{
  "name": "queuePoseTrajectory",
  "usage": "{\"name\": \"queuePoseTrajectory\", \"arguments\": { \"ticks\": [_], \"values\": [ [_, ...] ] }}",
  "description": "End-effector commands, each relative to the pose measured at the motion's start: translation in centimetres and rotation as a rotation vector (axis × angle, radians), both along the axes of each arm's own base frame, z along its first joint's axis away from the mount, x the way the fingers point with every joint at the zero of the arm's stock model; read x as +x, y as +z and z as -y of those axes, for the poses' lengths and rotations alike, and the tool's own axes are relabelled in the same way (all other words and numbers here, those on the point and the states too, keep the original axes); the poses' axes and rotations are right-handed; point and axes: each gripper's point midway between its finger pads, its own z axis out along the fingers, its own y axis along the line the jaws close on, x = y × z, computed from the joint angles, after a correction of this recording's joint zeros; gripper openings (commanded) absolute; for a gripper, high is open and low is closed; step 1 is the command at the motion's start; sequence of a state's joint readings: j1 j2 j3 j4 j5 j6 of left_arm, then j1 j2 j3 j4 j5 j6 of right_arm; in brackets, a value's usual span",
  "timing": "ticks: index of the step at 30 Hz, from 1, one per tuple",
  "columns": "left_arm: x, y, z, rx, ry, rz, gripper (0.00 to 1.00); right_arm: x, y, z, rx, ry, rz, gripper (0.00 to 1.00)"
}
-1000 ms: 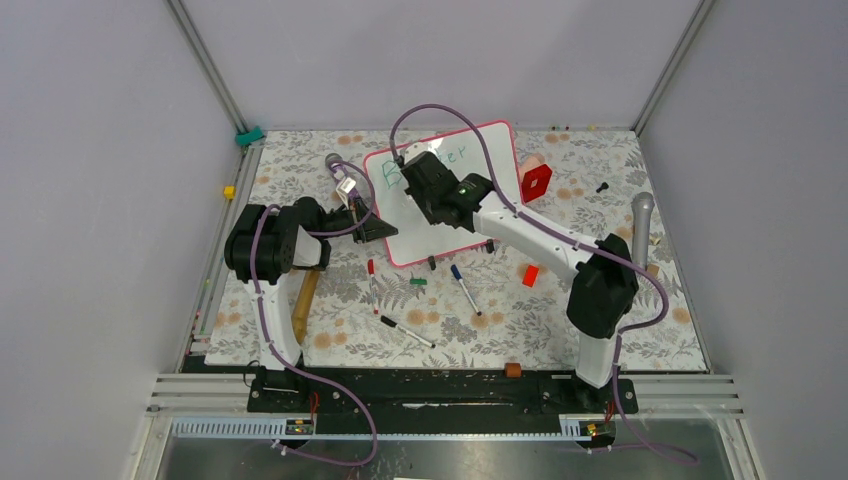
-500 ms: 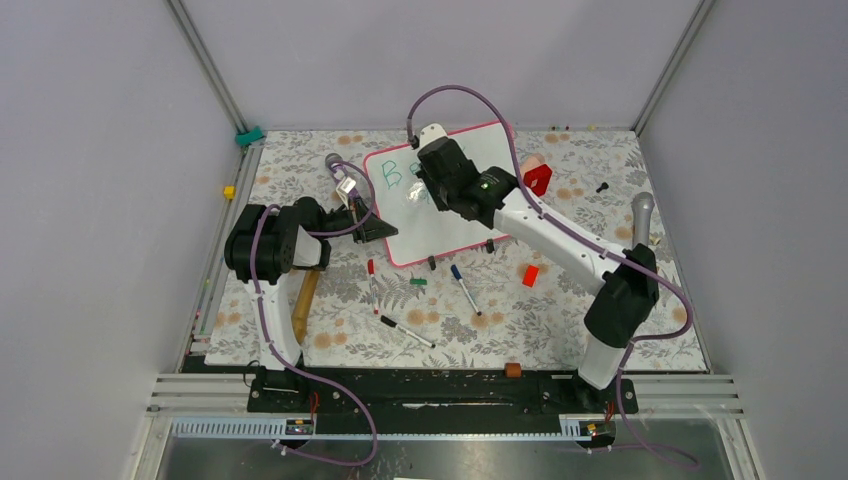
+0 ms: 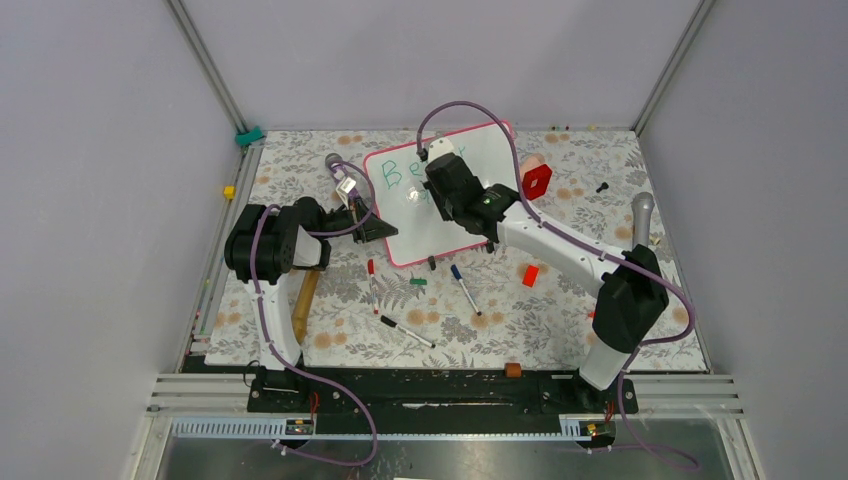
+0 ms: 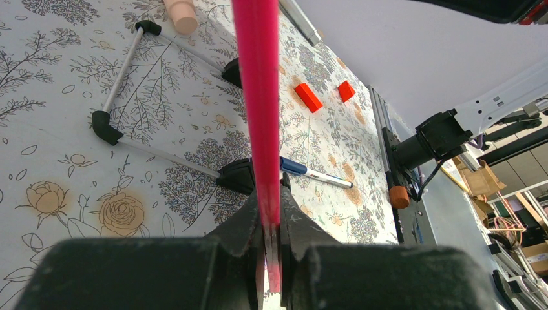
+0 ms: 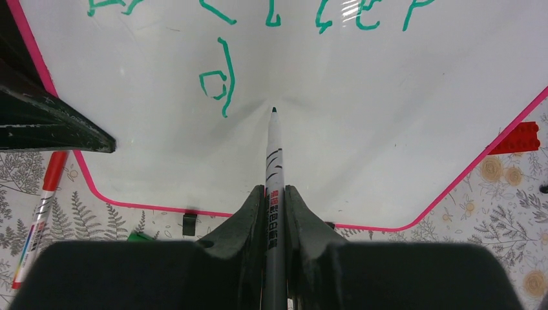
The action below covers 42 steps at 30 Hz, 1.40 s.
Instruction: Write a sentence on the whiteboard
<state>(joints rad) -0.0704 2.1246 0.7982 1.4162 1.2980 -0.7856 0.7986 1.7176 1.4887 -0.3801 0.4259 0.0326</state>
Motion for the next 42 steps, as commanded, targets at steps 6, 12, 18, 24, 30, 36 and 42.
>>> {"name": "queuePoseTrajectory", "arguments": {
  "ticks": [6,12,18,24,30,36,42],
  "values": [
    [-2.7,-1.1,0.6,0.023,-0.156,0.102,0.0,1.6,4.3,-1.0,0.111,-0.014,0.077,0.0],
    [-2.7,-1.0,0.6,0.023,-0.154,0.103,0.0,2.0,4.2,-1.3,0.106,-0.013,0.066,0.0],
    [-2.6,-1.1,0.6,0.023,-0.153,0.102,0.0,2.3,3.8,-1.4,0.09,-0.014,0.053,0.0],
    [-2.7,-1.1,0.6,0.023,-0.155,0.101,0.0,2.5,3.3,-1.0,0.071,-0.033,0.043,0.0],
    [-2.7,-1.1,0.6,0.023,-0.155,0.1,0.0,2.6,3.0,-0.6,0.066,-0.045,0.035,0.0],
    [-2.7,-1.1,0.6,0.023,-0.154,0.101,0.0,2.8,2.7,-0.7,0.061,-0.048,0.026,0.0],
    [-2.7,-1.1,0.6,0.023,-0.154,0.099,0.0,3.1,2.3,-0.7,0.05,-0.053,0.02,0.0]
  ]
}}
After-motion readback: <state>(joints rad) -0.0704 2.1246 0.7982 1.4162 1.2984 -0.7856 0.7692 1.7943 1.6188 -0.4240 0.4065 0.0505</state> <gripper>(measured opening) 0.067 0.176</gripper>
